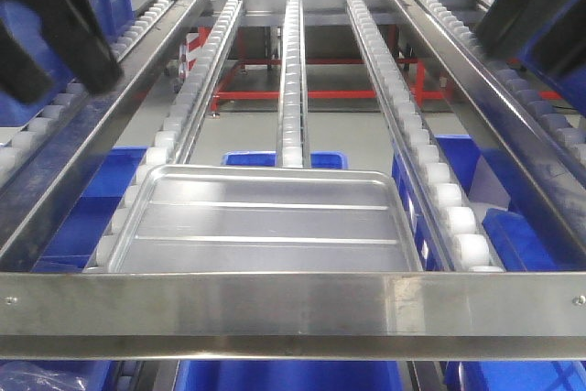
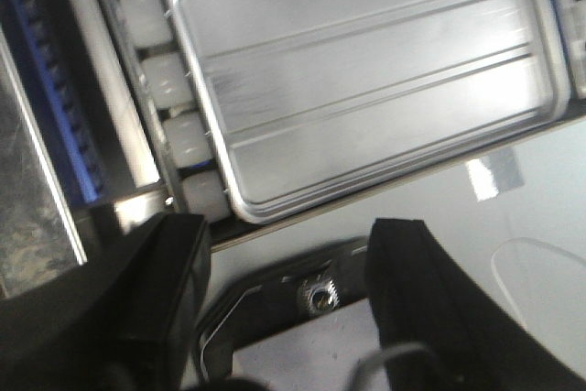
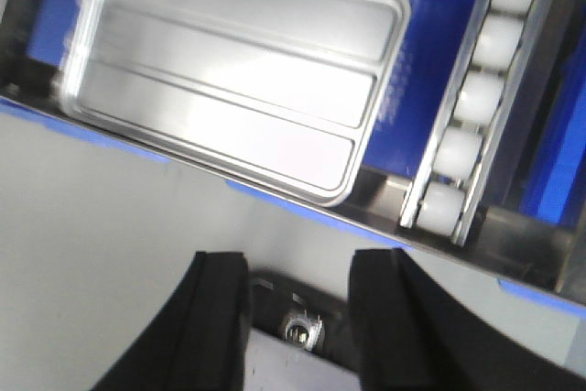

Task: Grab silver tray and stack on right shelf
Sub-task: 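Lower both grippers to the side rims of the silver tray, then close both grippers on the silver tray's side rims, then lift the silver tray with both grippers off the shelf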

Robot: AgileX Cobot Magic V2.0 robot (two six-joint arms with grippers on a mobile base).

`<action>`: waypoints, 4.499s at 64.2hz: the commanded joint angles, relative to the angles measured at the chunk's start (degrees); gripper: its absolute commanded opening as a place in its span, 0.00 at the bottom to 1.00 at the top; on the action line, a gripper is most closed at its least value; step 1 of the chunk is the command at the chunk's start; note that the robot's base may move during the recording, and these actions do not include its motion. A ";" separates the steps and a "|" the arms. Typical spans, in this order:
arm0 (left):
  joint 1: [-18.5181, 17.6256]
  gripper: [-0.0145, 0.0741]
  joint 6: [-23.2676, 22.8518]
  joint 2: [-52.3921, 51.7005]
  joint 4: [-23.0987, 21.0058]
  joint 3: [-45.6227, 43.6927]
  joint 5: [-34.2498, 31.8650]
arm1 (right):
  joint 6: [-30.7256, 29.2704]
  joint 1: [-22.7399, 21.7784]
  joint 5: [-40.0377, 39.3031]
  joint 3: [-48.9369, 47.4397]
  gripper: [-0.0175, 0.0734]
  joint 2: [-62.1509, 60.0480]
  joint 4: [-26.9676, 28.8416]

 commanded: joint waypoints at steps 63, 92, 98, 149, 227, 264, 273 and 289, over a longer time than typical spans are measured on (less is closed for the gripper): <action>-3.44 0.50 -22.50 21.08 18.48 -12.64 1.74 | 10.58 0.01 -8.08 -14.79 0.54 27.30 -9.47; -3.30 0.50 -23.70 24.89 18.35 -12.64 -1.06 | 10.58 0.01 -8.79 -14.79 0.55 32.42 -9.61; -3.30 0.50 -24.11 26.03 18.35 -12.64 -1.06 | 10.58 0.01 -9.19 -14.79 0.55 33.22 -9.61; -3.30 0.50 -25.59 27.05 17.99 -12.64 -2.86 | 10.58 0.01 -10.53 -14.79 0.55 34.23 -4.85; -3.42 0.06 -25.59 18.18 20.32 -14.91 0.31 | 13.25 0.01 -7.55 -14.79 0.25 24.13 -12.94; -16.19 0.06 -33.17 5.89 29.17 -16.57 6.30 | 17.72 0.08 0.78 -13.43 0.25 3.78 -21.83; -20.00 0.06 -35.65 4.74 32.59 -16.57 8.99 | 17.72 0.08 2.05 -10.97 0.25 -1.24 -21.86; -20.71 0.06 -35.65 4.40 32.59 -16.57 8.77 | 17.67 0.08 3.14 -9.93 0.25 -2.91 -22.79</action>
